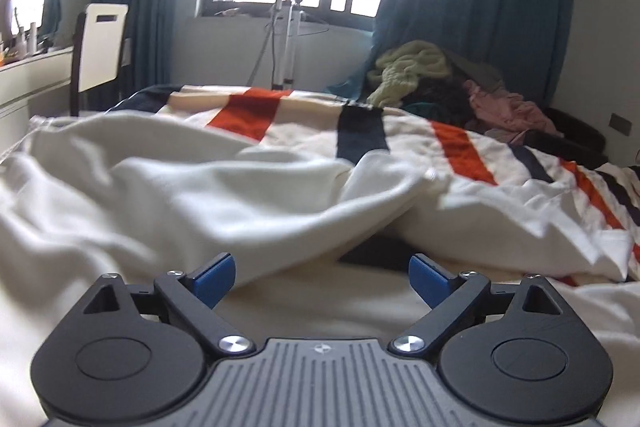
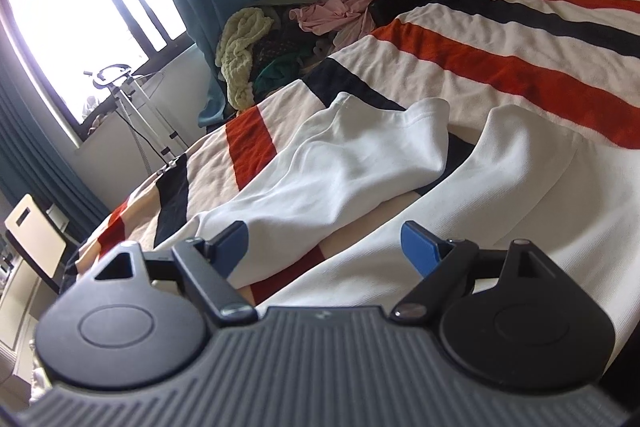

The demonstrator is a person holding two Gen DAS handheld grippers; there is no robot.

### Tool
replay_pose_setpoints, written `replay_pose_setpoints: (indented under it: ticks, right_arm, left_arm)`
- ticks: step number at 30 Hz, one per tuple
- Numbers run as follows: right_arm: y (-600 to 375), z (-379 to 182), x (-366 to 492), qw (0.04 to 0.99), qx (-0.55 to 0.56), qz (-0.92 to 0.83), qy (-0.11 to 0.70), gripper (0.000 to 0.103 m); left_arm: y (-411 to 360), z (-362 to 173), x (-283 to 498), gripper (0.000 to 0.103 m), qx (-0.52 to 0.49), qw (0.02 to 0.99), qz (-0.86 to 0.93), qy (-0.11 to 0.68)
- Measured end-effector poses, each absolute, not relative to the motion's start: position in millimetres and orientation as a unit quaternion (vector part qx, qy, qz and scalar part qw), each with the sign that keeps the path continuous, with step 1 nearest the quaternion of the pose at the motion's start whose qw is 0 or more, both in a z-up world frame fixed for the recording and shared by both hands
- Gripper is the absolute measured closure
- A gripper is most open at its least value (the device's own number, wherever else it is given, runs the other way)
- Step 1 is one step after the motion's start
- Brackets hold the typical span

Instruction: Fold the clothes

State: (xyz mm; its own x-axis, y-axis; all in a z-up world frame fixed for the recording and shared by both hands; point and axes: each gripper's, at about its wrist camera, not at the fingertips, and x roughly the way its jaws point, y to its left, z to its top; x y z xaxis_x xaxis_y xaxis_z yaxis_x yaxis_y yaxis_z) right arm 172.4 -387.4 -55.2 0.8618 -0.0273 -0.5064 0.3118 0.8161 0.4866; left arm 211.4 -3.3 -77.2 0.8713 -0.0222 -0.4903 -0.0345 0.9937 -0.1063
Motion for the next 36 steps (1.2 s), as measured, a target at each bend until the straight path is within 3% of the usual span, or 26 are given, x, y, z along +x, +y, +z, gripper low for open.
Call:
replay_pose_setpoints:
  ticks: [8, 16, 19, 21, 29, 36]
  right_arm:
    - [-400.5, -63.4, 182.0, 0.906, 0.325, -0.098, 0.251, 0.018]
    - [-402.2, -84.6, 206.3, 0.895, 0.340, -0.081, 0.279, 0.018]
    - [-400.6, -95.2, 213.5, 0.890, 0.339, -0.079, 0.293, 0.018]
    - [-400.7, -99.7, 217.5, 0.886, 0.346, -0.078, 0.299, 0.018]
    - [-403.7, -99.5, 214.5, 0.880, 0.364, -0.069, 0.298, 0.018]
    - [-401.0, -92.7, 207.1, 0.888, 0.350, -0.069, 0.289, 0.018]
  left_arm:
    - [-69.8, -57.2, 306.9, 0.003, 0.036, 0.971, -0.059, 0.230]
    - [-97.6, -89.2, 402.7, 0.008, -0.012, 0.941, -0.078, 0.330]
    - [-87.3, -99.9, 414.7, 0.037, -0.048, 0.930, -0.090, 0.352]
    - [-87.2, -97.0, 410.8, 0.094, -0.035, 0.928, -0.110, 0.354]
    - [-101.7, -55.1, 317.4, 0.097, 0.031, 0.933, -0.218, 0.284]
    - [-88.5, -75.4, 200.1, 0.097, 0.015, 0.935, -0.224, 0.273]
